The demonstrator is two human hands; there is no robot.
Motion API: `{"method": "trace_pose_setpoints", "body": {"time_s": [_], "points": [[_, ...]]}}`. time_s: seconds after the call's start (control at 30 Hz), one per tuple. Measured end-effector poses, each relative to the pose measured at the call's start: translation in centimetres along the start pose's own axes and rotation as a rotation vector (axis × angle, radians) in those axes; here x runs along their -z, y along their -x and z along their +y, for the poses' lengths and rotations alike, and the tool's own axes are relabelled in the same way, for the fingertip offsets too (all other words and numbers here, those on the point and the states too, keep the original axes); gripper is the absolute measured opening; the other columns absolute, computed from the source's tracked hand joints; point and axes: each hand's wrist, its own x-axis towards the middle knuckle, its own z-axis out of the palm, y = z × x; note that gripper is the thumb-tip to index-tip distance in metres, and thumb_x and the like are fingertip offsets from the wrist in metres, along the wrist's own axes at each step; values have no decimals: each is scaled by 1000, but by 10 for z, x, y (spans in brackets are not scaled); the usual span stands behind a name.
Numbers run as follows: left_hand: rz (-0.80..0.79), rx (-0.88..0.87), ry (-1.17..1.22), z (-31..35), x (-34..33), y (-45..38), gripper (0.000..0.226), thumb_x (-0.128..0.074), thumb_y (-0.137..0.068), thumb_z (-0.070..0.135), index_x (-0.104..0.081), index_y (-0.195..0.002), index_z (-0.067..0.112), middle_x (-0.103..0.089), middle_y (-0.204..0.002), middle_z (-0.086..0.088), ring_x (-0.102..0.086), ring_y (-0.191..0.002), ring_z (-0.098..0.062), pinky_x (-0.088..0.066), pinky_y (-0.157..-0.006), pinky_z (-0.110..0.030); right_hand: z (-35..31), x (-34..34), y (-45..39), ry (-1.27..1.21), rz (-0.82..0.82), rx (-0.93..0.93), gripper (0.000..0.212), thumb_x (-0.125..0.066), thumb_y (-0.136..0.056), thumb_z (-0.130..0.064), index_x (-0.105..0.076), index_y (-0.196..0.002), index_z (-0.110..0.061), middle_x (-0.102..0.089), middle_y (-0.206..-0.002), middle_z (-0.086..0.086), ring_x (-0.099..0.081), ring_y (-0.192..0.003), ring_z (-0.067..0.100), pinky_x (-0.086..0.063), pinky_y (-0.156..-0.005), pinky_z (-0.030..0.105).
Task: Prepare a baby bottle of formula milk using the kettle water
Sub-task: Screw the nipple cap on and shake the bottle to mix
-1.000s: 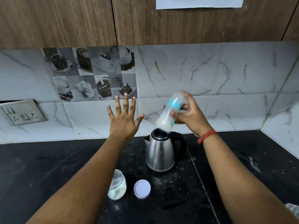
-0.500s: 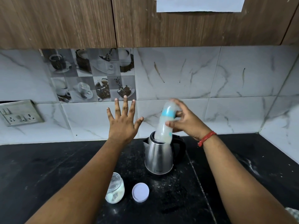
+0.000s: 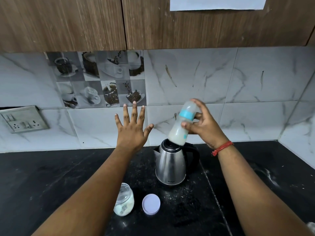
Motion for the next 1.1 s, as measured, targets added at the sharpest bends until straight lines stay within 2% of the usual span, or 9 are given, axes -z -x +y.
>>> {"method": "trace_pose_setpoints", "body": {"time_s": [0.23, 0.33, 0.47, 0.57, 0.67, 0.77, 0.87, 0.97, 1.1], "points": [[2, 4, -7, 1, -2, -3, 78, 7, -95, 73, 18, -160, 31, 26, -169, -4, 25, -155, -36, 4, -123, -68, 5, -5, -2, -11, 58, 24, 91, -86, -69, -22, -40, -144, -43, -57, -131, 19, -74, -95, 28, -62, -82, 48], [9, -10, -12, 2, -2, -4, 79, 5, -95, 73, 16, -161, 30, 26, -169, -4, 24, -155, -36, 4, -123, -68, 6, -5, -1, 137, -110, -8, 96, -93, -66, -28, -40, -144, -46, -56, -131, 19, -74, -93, 33, -62, -84, 48], [7, -2, -9, 5, -4, -5, 79, 4, -96, 73, 17, -161, 30, 27, -169, -4, 24, -155, -36, 4, -123, -68, 12, -4, -2, 5, 104, 30, 93, -87, -69, -28, -37, -146, -44, -56, -130, 15, -73, -99, 28, -62, -85, 50], [16, -27, -16, 6, -2, -4, 79, 4, -96, 73, 15, -162, 30, 26, -169, -5, 24, -155, -36, 3, -122, -69, 10, -6, 0, 100, -34, 7, 90, -88, -67, -26, -42, -142, -49, -57, -129, 17, -75, -93, 29, -62, -84, 51], [23, -23, -14, 8, -2, -5, 79, 0, -97, 73, 14, -162, 29, 26, -169, -5, 24, -155, -37, 3, -122, -69, 11, -4, -1, -9, 104, 27, 86, -86, -70, -23, -41, -139, -49, -57, -131, 19, -75, -97, 29, -62, -82, 48], [38, -40, -23, 11, 1, -5, 79, -1, -98, 72, 13, -163, 29, 24, -170, -6, 23, -156, -37, 2, -122, -69, 11, -7, -2, 99, 19, 18, 87, -87, -75, -15, -42, -143, -46, -59, -128, 18, -75, -94, 34, -63, -82, 47], [44, -35, -20, 11, 2, -5, 80, -2, -98, 72, 12, -163, 28, 24, -170, -6, 22, -156, -37, 2, -122, -69, 16, -4, -3, 69, 210, 63, 88, -90, -74, -22, -39, -140, -51, -60, -126, 10, -75, -97, 30, -61, -90, 48], [55, -49, -25, 11, 4, -3, 80, -2, -98, 73, 12, -163, 28, 24, -170, -7, 22, -156, -37, 1, -122, -69, 14, -6, -1, 203, 93, 43, 88, -89, -75, -17, -40, -140, -53, -60, -125, 12, -76, -94, 29, -61, -89, 46], [64, -41, -19, 10, 5, -2, 79, 0, -98, 73, 12, -163, 29, 23, -170, -7, 21, -156, -37, 2, -122, -69, 14, -1, -3, 95, 201, 31, 84, -85, -79, -13, -39, -137, -53, -61, -121, 6, -73, -100, 29, -61, -87, 50]]}}
